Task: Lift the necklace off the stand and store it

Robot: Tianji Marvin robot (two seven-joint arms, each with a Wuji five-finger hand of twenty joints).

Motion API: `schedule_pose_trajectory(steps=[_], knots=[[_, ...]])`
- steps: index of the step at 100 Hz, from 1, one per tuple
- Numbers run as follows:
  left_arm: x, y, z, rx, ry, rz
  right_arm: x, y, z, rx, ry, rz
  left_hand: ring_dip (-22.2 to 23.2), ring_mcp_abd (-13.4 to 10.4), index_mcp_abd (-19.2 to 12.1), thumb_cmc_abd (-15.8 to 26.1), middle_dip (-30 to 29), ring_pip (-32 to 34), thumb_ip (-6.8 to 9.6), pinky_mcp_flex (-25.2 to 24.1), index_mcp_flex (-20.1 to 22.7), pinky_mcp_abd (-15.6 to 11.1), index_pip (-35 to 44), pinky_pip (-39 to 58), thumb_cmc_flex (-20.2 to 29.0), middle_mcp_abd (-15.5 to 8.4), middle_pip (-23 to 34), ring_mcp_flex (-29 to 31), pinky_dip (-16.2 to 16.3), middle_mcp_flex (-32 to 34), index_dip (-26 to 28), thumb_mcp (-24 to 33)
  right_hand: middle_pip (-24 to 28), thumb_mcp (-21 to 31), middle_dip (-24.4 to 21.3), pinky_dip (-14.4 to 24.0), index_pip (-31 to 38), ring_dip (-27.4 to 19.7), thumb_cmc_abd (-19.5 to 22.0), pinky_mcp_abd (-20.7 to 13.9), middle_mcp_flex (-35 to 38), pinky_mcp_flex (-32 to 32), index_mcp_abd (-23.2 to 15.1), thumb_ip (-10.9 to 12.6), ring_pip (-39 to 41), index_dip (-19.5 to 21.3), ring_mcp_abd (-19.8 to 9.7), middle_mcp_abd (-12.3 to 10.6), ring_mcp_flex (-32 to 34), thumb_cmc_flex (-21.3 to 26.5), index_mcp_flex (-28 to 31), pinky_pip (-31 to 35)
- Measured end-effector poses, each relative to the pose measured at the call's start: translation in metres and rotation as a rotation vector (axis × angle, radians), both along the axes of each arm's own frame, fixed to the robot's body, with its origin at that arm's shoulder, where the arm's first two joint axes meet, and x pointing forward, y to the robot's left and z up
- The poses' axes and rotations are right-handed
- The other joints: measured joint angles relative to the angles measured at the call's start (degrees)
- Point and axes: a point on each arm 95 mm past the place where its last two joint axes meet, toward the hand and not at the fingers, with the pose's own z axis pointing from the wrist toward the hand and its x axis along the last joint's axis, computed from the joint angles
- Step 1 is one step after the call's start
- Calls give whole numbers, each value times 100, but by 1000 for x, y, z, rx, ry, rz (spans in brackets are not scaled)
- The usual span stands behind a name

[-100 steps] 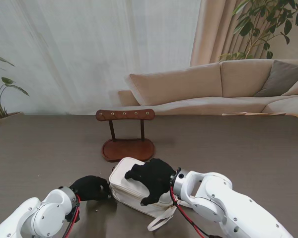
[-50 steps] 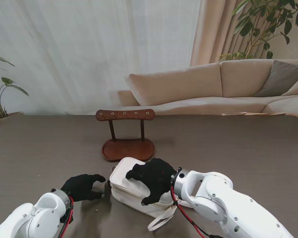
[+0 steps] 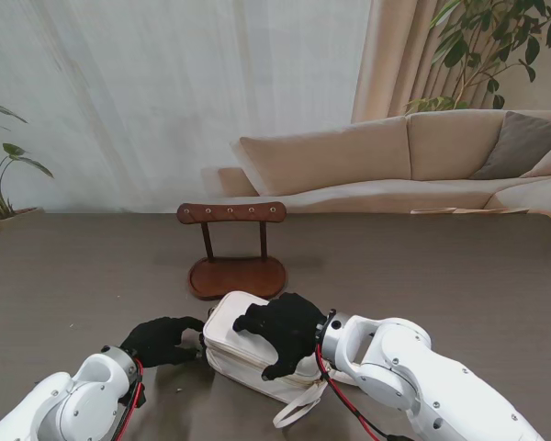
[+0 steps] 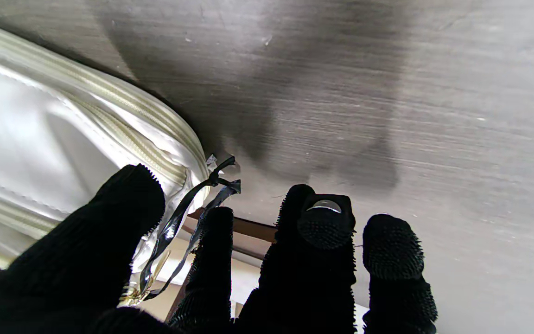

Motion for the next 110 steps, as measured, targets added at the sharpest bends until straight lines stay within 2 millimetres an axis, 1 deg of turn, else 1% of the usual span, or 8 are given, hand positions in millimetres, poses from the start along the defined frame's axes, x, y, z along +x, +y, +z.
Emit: schedule_pose_trajectory(steps=[23, 43, 53, 58, 65, 79, 98, 110], knots=[[13, -3, -5, -50, 0, -2, 1, -1, 0, -2, 3, -3, 0, 0, -156, -3, 5, 0, 45, -9, 27, 0, -247, -5, 78, 52, -16, -7, 11, -66, -230, 35, -9, 0, 0, 0, 1, -2, 1, 0, 70, -1, 0, 0, -12, 0, 0, 0, 0, 0, 1, 0], [21, -10, -7, -118, 12, -26, 1, -1, 0, -3, 6, -3, 1, 3, -259, -194, 101, 0, 31, -129, 619, -1, 89, -71, 562, 58, 35, -116, 13, -66, -132, 397, -9, 0, 0, 0, 1, -3, 1, 0, 70, -1, 0, 0, -17, 0, 0, 0, -1, 0, 1, 0], [23, -12, -8, -135, 20, -28, 1, -1, 0, -3, 7, -4, 1, 3, -164, -194, 249, 0, 31, -142, 809, -1, 366, -72, 748, 58, 157, -117, 22, -60, 6, 483, -9, 0, 0, 0, 1, -4, 2, 0, 69, -1, 0, 0, -18, 0, 0, 0, -1, 0, 1, 0], [23, -13, -8, -138, 22, -29, 1, -1, 1, -3, 8, -4, 1, 3, -121, -251, 328, 0, 31, -142, 854, -1, 512, -72, 1064, 58, 210, -117, 24, -56, 195, 477, -9, 0, 0, 0, 1, -4, 2, 0, 69, -1, 0, 0, -19, 0, -1, 0, -1, 0, 0, 0], [24, -14, -8, -149, 25, -27, 1, -2, 0, -3, 10, -5, 1, 20, -25, -251, 439, 0, 35, -142, 928, -1, 770, -73, 1518, 58, 296, -105, 24, 45, 370, 144, -9, 0, 0, 0, 1, -4, 2, 0, 70, -1, 0, 1, -20, 0, -1, 0, -1, 0, 1, 0], [24, -17, -10, -201, 34, -4, 2, -2, 0, -1, 17, -8, 1, 158, 244, -261, 1838, 0, -7, -142, 1085, -2, 1540, -73, 2146, 5, 276, -89, 24, 438, 426, -322, -9, 0, 0, 0, 1, -4, 2, 0, 70, -1, 0, 1, -20, 0, -1, 0, 0, 0, 1, 0], [23, -19, -12, -288, 48, 39, 2, -2, 1, -1, 22, -10, 1, 268, 620, -133, 2231, 0, 50, -142, 1291, 0, 2144, -74, 2691, -15, 191, -83, 64, 558, 666, -676, -9, 0, 0, 0, 2, 30, 12, 0, 69, -1, 0, 1, -16, 0, 26, 0, -1, 0, 1, 0], [17, -16, -10, -281, 66, 38, 2, -2, 1, 0, 22, -11, 1, 300, 626, -80, 2365, 0, -11, -145, 1291, 1, 2390, -74, 2716, -19, 166, -83, 75, 607, 946, -957, -9, -1, 0, 0, 2, 51, 12, 0, 70, -1, 0, 1, 29, 0, -13, 0, -1, 1, 1, 0]])
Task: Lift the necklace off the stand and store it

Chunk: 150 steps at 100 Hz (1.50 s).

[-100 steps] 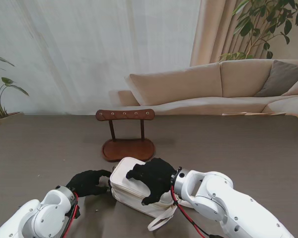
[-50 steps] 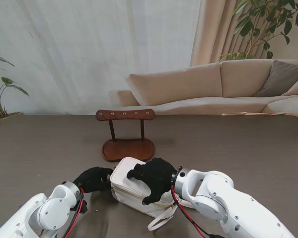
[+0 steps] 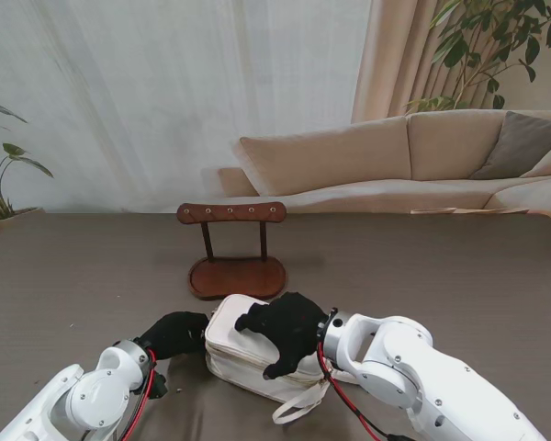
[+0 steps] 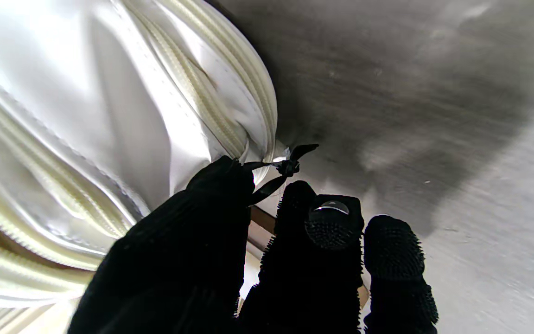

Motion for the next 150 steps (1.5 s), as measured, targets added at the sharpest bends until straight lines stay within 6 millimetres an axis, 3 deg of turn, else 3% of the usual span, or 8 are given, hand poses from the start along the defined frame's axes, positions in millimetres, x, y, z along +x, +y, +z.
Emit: schedule_pose_trajectory(steps=[32, 38, 60, 74, 89, 111, 128, 150], knots=[[-19, 8, 14, 40, 8, -24, -8, 0, 3, 2, -26, -2, 0, -86, 237, 182, 248, 87, -140, -1, 4, 0, 884, -1, 108, -148, 1, 0, 9, 291, 753, 24, 0, -302, 1, 0, 0, -43, 354, 0, 0, 0, 56, 57, 22, 0, -136, 0, 57, 0, 0, 0], [-21, 10, 15, 45, 7, -25, -10, 0, 3, 6, -29, -1, 0, -88, 294, 182, 248, 87, -256, 8, 4, 0, 899, -1, 108, -191, 1, 6, 4, 386, 784, 109, 0, -395, 1, 0, 0, -44, 357, 0, 0, 0, 57, 57, 22, 0, -139, 0, 57, 0, 0, 0], [-25, 17, 21, 68, -2, -30, -17, -2, 0, 19, -52, 8, 0, -88, 411, 111, -16, 61, -256, 210, 6, 0, 938, -1, 33, -302, -49, 163, -116, 721, 766, 391, 0, -519, 1, 0, 0, -48, 422, 0, -5, 0, 84, 124, 19, 0, -205, 0, 0, 2, 0, 0], [-26, 19, 25, 67, -24, -23, -21, -1, -4, 27, -46, 11, 0, -88, 442, 34, -183, -3, -256, 344, 86, 0, 944, -1, 0, -337, -139, 302, -227, 963, 472, 535, 0, -516, 1, 0, 0, -54, 415, 0, -26, 0, 162, 124, -26, -63, 13, 5, -65, 2, 0, 0], [-26, 20, 30, 83, -53, -23, -25, 0, -7, 12, -64, 23, -2, -65, 430, -366, -303, -60, -250, 494, 68, 0, 1351, 8, -105, -360, -474, 469, -334, 1256, 436, 924, -9, -513, 1, 0, 0, -58, 392, 0, -160, 0, 250, 124, -47, -74, 207, 26, -177, 2, 0, -1], [-29, 23, 35, 159, -100, -35, -29, 6, -13, -5, -69, 29, -173, -129, 218, -1101, -796, -60, -161, 980, 250, 0, 2226, 222, -1050, -626, -214, 908, -672, 1645, 431, 1772, -1, -506, 1, 0, 0, 15, 294, 0, -235, -1, 448, 124, 7, -80, 610, 162, -303, 2, -2, -6], [-30, 23, 33, 125, -85, -21, -26, 9, -14, -19, -73, 36, -293, 17, 213, -1102, -1142, -193, -172, 941, 684, 61, 1709, 226, -1128, -576, -172, 1031, -730, 1718, 4, 1853, 53, -505, 4, 0, 0, 42, 251, 0, -303, -1, 463, 124, 206, -94, 669, 178, -304, 1, -7, -6], [-32, 21, 31, 104, -72, -12, -25, 8, -13, -17, -67, 34, -254, 89, 223, -695, -761, -264, -253, 715, 612, 80, 1051, 224, -366, -418, -476, 970, -595, 1547, 53, 1120, 55, -505, 4, 0, 0, 42, 250, 0, -321, -1, 463, 124, 203, -116, 669, 178, -313, 1, -7, -6]])
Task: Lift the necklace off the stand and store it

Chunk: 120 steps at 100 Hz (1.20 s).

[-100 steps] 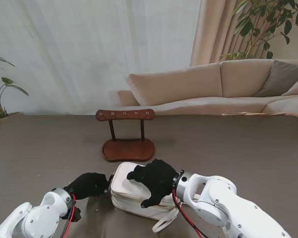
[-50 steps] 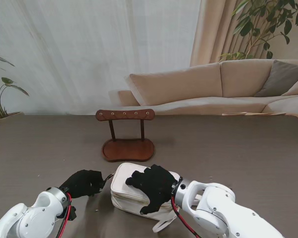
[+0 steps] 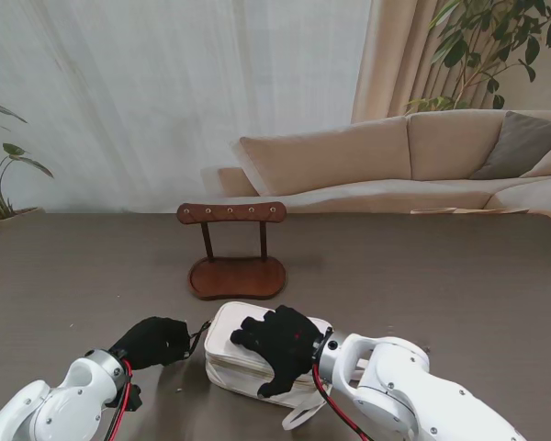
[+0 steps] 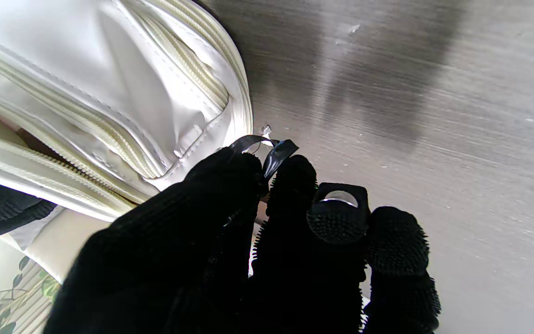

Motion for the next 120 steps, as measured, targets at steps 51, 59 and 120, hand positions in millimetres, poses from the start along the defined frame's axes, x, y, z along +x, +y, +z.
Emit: schedule_pose_trajectory(steps=[51, 59, 120], knots=[[-3, 2, 1, -17, -36, 3, 0, -4, 0, -11, 12, 0, 164, -318, -174, -571, 334, 196, 4, 22, -199, -76, 985, -1, -619, -135, 101, -99, 59, -122, 350, 884, -9, 126, -3, 0, -14, -44, -6, 0, -151, -1, 45, 0, -210, -47, -16, 1, -98, -2, -103, 0], [-4, 2, 1, -43, -34, 10, 0, -5, 1, -22, 12, -2, 106, -242, -198, -635, 123, 197, -35, 83, -31, -74, 993, -1, -835, -136, 343, -91, 4, -118, 350, 1035, -16, 126, -6, 0, -15, -101, -6, 0, -223, -1, 48, 0, -244, -48, -40, 9, -157, -2, -173, 0], [-30, -2, 29, -2, -9, -92, 6, -2, -5, -82, -64, 21, 38, -180, -217, -705, -22, 73, -64, 88, 252, -70, 596, -1, -1067, -148, 375, -90, -137, -50, 352, 1207, 1, 1993, 5, 0, 99, -90, -910, -274, -297, -2, 114, 109, -4, -9, -158, 88, -127, 1355, -216, 153]])
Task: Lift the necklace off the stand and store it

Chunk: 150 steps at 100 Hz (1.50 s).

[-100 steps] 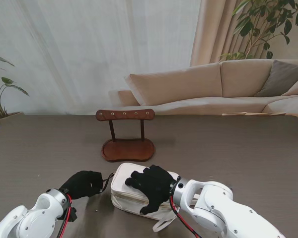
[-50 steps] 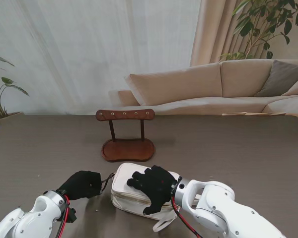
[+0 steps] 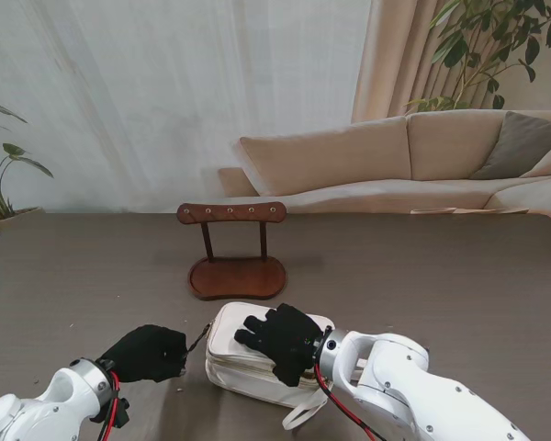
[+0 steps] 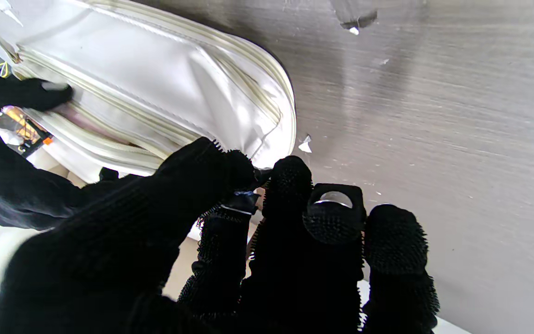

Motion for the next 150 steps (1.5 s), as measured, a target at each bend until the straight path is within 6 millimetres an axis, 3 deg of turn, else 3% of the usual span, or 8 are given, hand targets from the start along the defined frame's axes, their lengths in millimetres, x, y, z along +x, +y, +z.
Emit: schedule_pose_trajectory(steps=[13, 55, 103, 129, 142, 150], knots=[[-8, -4, 4, 15, 31, -25, 2, 0, 0, -2, -4, -2, 0, 0, 0, 0, 0, -7, -1, 0, -3, -4, -29, 0, 43, -21, -8, 0, -2, 66, -21, -58, -2, 136, -4, 0, 56, -65, 310, -8, 79, 27, -28, 2, -4, 24, -5, 0, 106, -8, 62, 99], [-37, -18, 24, 65, 40, -58, 4, 2, 2, -13, 18, -15, -1, 0, 10, 0, 0, -10, -1, 0, -13, -9, -144, 0, 49, -37, -18, 0, -4, 128, -69, -59, -6, 136, -5, 0, 100, -66, 445, -63, 121, 43, -40, 2, -8, 66, -9, 0, 137, 38, 99, 198], [-52, -48, 33, 95, 106, -137, 7, 7, 3, -24, 39, -28, -1, 0, 200, 0, 0, -10, -1, 0, -87, -32, -265, 0, 53, -31, -51, -1, -10, 137, -99, -114, -6, 136, -5, -107, 197, 126, 513, -64, 131, 43, 76, 2, 91, 157, 74, 40, 140, 38, 99, 204], [-46, -63, 34, 61, 75, -174, 9, 7, 3, -22, 51, -30, -1, 0, 341, 5, -16, -10, -1, 0, -79, -63, -117, 0, 54, -27, -51, 0, -11, 143, -90, -178, -6, 136, -5, -111, 197, 131, 517, -64, 130, 43, 139, 2, 133, 157, 90, 44, 141, -31, 99, 205], [-37, -65, 24, 27, 73, -163, 9, 3, 4, -4, 66, -32, -1, 0, 164, 8, -71, -10, -1, 0, -63, -63, 104, 0, 54, -29, -51, -1, -11, 143, -9, -224, -24, 113, -86, -113, 174, 60, 558, -64, 130, 43, 128, 2, 79, 146, 82, 44, 141, -209, 97, 205], [-32, -65, 17, 21, 81, -161, 8, -1, 5, 11, 81, -26, -1, 0, 151, 9, -73, -11, -1, 0, -63, -63, 140, 0, 54, -31, -52, 0, -11, 143, 29, -244, -119, -340, -161, -114, 105, 43, 543, -64, 126, 3, 108, 2, -78, 122, 82, 44, 87, -549, 93, 205]])
